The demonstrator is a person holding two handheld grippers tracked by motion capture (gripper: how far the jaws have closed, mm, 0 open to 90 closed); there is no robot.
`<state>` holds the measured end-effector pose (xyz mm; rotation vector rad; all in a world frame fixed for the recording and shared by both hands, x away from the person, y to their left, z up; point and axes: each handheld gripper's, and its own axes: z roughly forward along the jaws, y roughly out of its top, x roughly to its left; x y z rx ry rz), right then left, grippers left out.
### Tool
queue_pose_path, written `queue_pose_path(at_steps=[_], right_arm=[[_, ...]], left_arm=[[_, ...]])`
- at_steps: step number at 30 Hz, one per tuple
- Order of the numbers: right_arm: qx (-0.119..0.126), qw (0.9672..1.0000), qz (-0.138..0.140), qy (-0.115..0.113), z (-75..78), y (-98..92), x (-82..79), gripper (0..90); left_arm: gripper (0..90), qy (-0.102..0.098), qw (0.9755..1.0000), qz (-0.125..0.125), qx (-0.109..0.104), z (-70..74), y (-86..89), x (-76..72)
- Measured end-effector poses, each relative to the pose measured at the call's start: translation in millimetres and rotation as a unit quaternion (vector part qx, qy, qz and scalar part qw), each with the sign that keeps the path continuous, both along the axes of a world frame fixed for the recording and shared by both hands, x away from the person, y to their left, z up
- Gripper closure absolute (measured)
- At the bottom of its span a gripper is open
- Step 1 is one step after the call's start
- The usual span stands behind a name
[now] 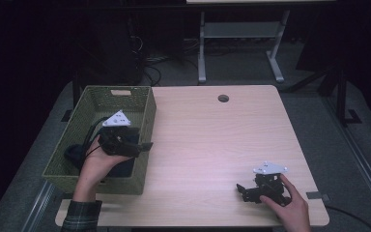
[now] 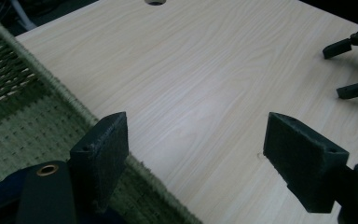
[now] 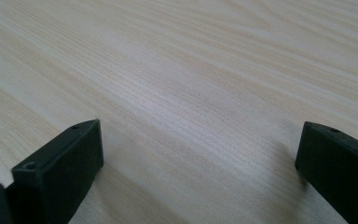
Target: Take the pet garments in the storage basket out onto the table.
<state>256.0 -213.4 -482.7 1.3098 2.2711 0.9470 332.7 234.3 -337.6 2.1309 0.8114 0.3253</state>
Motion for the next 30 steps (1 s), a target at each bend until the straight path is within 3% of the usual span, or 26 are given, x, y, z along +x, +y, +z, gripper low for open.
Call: queue_pose_path(at_steps=[14, 30], right_arm=[[0.0, 1.0, 0.0, 0.0, 0.1, 0.0, 0.0, 0.5], [0.0, 1.0, 0.0, 0.0, 0.0, -0.1, 0.0, 0.4]], left_arm=[[22.6, 0.003, 0.9992, 0.035, 0.019, -0.7, 32.8, 0.2], [23.3, 0.008, 0.9953, 0.08, 0.053, -4.3, 71.0, -2.5]])
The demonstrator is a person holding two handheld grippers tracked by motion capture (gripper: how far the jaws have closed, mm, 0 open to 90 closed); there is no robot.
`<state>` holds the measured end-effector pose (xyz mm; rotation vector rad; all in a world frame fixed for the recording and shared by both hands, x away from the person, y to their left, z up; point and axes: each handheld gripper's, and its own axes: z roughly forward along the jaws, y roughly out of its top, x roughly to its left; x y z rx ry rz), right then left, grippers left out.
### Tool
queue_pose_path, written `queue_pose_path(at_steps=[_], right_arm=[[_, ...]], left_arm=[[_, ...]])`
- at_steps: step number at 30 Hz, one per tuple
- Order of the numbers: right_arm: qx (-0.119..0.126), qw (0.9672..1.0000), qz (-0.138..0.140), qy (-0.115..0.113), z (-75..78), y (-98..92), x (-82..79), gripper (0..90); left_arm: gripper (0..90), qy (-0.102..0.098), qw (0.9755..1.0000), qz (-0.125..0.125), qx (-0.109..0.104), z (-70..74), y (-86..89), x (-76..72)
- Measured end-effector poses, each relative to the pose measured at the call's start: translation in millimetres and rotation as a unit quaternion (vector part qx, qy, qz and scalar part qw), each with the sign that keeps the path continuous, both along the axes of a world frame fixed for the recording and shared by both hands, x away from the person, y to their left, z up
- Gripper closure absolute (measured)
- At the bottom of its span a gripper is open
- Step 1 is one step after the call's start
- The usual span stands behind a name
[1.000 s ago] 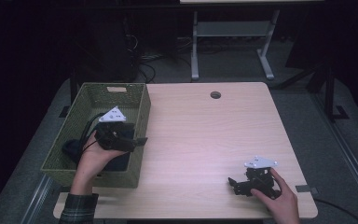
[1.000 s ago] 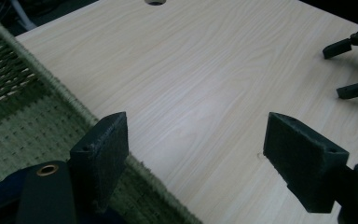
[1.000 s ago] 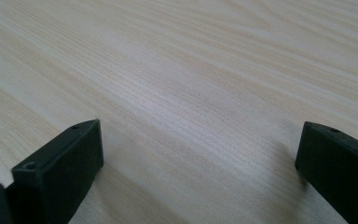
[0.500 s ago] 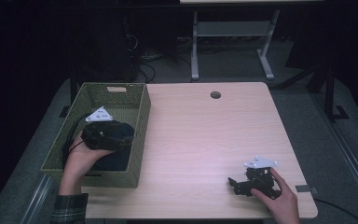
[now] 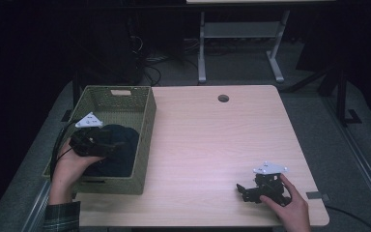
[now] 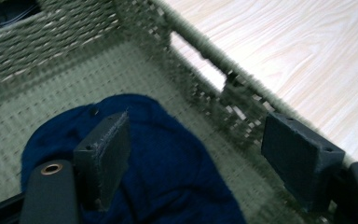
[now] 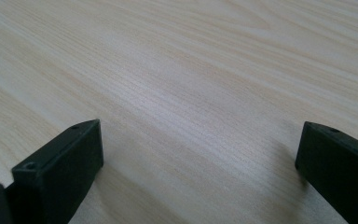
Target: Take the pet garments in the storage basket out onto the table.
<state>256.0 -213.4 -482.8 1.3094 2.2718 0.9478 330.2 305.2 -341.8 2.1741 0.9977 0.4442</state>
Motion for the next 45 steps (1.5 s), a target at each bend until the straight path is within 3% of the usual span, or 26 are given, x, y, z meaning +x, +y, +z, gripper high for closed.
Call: queue_pose_path(at_steps=[16, 19, 24, 29, 33, 39, 42, 45], right_arm=[[0.0, 1.0, 0.0, 0.0, 0.0, 0.0, -0.1, 0.4], [0.0, 1.0, 0.0, 0.0, 0.0, 0.0, -0.1, 0.5], [0.0, 1.0, 0.0, 0.0, 0.1, 0.0, -0.1, 0.5], [0.0, 1.0, 0.0, 0.0, 0.0, 0.0, -0.1, 0.5], [0.0, 1.0, 0.0, 0.0, 0.0, 0.0, -0.1, 0.4], [0.0, 1.0, 0.0, 0.0, 0.0, 0.1, -0.1, 0.5], [0.0, 1.0, 0.0, 0.0, 0.0, 0.0, -0.1, 0.4], [0.0, 1.0, 0.0, 0.0, 0.1, 0.0, -0.1, 0.4]], left_arm=[[29.8, 0.022, 0.999, 0.025, 0.031, -17.3, 28.4, 5.9], [30.6, 0.038, 0.9982, 0.024, 0.039, -21.4, 31.0, 9.5], [31.7, 0.041, 0.9977, 0.017, 0.052, -24.9, 31.7, 14.0], [32.6, 0.054, 0.9949, 0.004, 0.086, -32.8, 32.7, 20.4], [32.6, 0.068, 0.9936, 0.0, 0.09, -38.1, 33.3, 25.0], [31.7, 0.099, 0.9894, -0.007, 0.106, -49.9, 33.3, 30.3], [31.3, 0.116, 0.9855, -0.006, 0.124, -58.1, 34.7, 32.4], [31.2, 0.124, 0.9849, -0.002, 0.121, -64.1, 36.6, 34.1]])
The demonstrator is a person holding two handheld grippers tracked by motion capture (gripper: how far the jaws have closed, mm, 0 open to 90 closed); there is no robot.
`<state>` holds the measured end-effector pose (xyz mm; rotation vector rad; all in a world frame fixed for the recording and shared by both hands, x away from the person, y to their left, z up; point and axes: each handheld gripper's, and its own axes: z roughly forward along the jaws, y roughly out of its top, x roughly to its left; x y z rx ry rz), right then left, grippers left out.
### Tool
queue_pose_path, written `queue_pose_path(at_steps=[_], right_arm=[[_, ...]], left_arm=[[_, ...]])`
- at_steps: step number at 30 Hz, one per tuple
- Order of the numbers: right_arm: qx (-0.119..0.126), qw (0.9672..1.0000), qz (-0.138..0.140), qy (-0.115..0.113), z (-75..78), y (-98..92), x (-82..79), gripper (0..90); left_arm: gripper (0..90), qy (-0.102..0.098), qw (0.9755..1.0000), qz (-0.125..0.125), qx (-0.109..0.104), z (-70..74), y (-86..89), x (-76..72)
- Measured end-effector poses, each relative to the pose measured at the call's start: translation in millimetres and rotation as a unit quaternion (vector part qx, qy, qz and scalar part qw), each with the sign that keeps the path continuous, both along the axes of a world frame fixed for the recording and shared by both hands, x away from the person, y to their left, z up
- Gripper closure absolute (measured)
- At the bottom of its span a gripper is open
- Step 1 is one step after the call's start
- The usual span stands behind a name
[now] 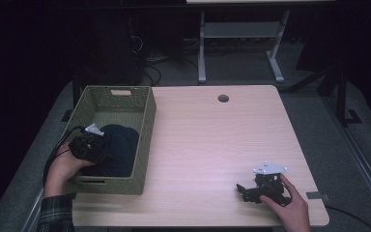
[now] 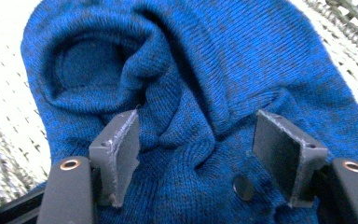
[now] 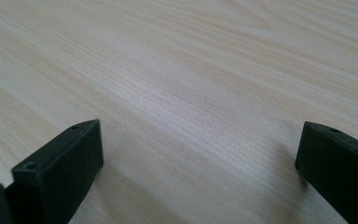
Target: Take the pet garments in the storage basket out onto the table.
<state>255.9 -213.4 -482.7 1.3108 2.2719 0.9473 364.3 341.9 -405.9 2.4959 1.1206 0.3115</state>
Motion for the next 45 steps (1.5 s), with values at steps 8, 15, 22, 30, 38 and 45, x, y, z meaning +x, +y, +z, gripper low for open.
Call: queue_pose_path(at_steps=[8, 15, 22, 30, 38, 45], right_arm=[[0.0, 1.0, 0.0, 0.0, 0.0, 0.0, 0.0, 0.4], [0.0, 1.0, 0.0, 0.0, 0.0, 0.0, 0.0, 0.5], [0.0, 1.0, 0.0, 0.0, 0.0, 0.0, 0.0, 0.4], [0.0, 1.0, 0.0, 0.0, -0.1, 0.0, 0.0, 0.4], [0.0, 1.0, 0.0, 0.0, 0.0, 0.0, 0.0, 0.5], [0.0, 1.0, 0.0, 0.0, 0.0, 0.0, 0.0, 0.4]], left_arm=[[32.9, 0.029, 0.999, 0.004, 0.035, -11.8, -1.6, 4.0], [63.6, 0.058, 0.9977, 0.014, 0.033, -13.1, -1.2, 5.1], [77.0, 0.051, 0.9982, 0.032, 0.003, -5.4, 3.3, 6.0], [78.2, -0.015, 0.9968, 0.049, -0.06, 14.6, 10.1, 1.3], [78.8, -0.047, 0.9909, 0.065, -0.109, 29.6, 13.8, -2.9], [79.2, -0.099, 0.9786, 0.055, -0.172, 54.8, 15.8, -13.1]])
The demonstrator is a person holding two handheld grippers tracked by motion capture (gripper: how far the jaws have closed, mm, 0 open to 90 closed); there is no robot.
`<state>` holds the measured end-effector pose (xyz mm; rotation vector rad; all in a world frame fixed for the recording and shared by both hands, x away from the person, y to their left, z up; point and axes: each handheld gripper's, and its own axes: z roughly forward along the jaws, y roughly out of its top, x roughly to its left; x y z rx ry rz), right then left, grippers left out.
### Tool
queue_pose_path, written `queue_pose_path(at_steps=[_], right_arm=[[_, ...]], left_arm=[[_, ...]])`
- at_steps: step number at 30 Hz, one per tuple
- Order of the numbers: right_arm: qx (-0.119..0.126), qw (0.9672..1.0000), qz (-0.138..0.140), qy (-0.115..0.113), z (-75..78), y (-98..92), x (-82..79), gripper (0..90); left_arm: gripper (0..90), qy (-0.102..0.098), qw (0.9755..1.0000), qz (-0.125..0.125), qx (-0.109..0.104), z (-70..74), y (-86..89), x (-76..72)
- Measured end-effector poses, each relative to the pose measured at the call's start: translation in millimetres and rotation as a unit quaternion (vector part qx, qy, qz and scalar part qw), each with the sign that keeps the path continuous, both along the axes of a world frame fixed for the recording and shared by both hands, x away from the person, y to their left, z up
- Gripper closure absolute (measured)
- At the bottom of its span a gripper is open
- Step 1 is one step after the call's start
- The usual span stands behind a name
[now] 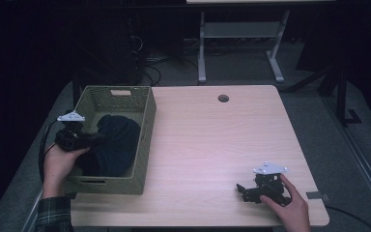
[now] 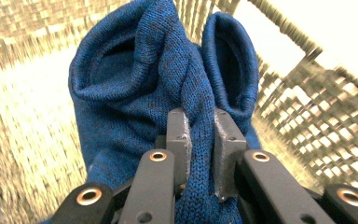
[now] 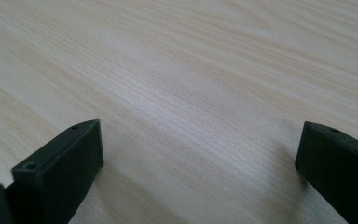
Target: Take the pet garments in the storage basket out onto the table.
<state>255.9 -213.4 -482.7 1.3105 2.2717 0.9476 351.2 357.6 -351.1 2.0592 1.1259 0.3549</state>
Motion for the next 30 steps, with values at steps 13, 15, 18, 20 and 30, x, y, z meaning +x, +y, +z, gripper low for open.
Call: queue_pose_path(at_steps=[13, 15, 18, 20, 30], right_arm=[[0.0, 1.0, 0.001, 0.0, 0.0, -0.2, 0.4, 0.4], [0.0, 1.0, 0.001, 0.0, 0.0, -0.2, 0.5, 0.4], [0.001, 1.0, 0.0, 0.0, -0.1, -0.2, 0.7, 0.4], [0.001, 1.0, 0.0, 0.0, -0.1, -0.3, 0.8, 0.4], [0.001, 1.0, 0.0, 0.0, 0.0, -0.3, 0.9, 0.4]], left_arm=[[79.4, -0.049, 0.9969, -0.007, -0.061, 32.0, 1.5, -8.4], [79.4, -0.057, 0.9959, -0.009, -0.07, 37.7, 2.0, -9.0], [79.4, -0.067, 0.9937, -0.01, -0.089, 46.6, 3.0, -10.0], [79.4, -0.074, 0.9923, -0.015, -0.098, 53.3, 3.2, -10.8], [79.4, -0.11, 0.9865, -0.038, -0.115, 86.4, -8.9, -15.4]])
